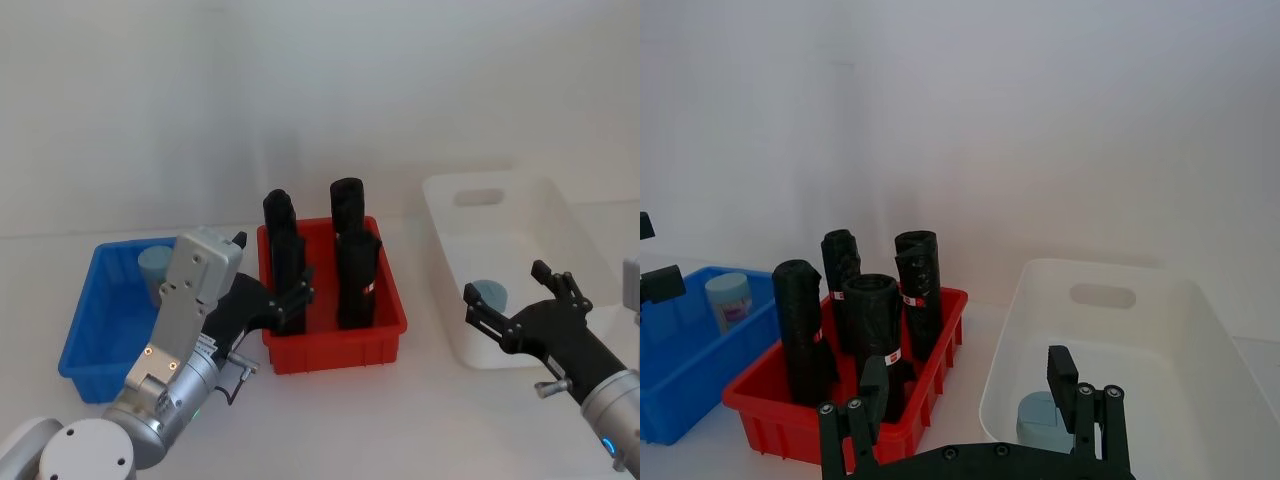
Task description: Pick the cotton swabs from the blue box and place them into the white box.
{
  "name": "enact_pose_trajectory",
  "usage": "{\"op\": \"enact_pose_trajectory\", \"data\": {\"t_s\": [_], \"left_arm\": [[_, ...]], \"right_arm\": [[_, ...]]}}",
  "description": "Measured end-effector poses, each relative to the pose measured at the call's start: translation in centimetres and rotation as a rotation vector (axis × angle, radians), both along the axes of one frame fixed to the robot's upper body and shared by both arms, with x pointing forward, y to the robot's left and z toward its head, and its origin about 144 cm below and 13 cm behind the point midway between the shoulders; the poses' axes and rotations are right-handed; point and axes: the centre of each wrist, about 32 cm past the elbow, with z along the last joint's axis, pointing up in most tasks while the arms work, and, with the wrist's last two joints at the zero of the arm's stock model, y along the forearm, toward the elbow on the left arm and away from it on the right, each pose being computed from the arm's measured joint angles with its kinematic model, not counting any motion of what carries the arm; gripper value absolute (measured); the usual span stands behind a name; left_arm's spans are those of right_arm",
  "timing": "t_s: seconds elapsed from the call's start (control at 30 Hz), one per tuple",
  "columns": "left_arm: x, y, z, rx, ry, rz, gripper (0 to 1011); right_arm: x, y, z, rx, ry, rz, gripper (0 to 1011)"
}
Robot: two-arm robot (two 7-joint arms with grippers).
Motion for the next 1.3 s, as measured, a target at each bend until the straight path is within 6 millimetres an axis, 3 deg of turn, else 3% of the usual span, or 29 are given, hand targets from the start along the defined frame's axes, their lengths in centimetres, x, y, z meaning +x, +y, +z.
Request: {"op": "enact_pose_trajectory", "data": {"t_s": [0.93, 1.3], "left_arm": [[-0.4, -0.3, -0.4, -0.004, -0.012, 0.020, 1004], [-0.3, -0.3, -0.4, -0.004, -0.010, 0.020, 1004]], "right_arm": [[0.0, 0.0, 0.0, -0.001, -0.001, 0.000, 1001], [1.1, 0.1, -0.4, -0.021, 0.004, 0.013, 1001]]}}
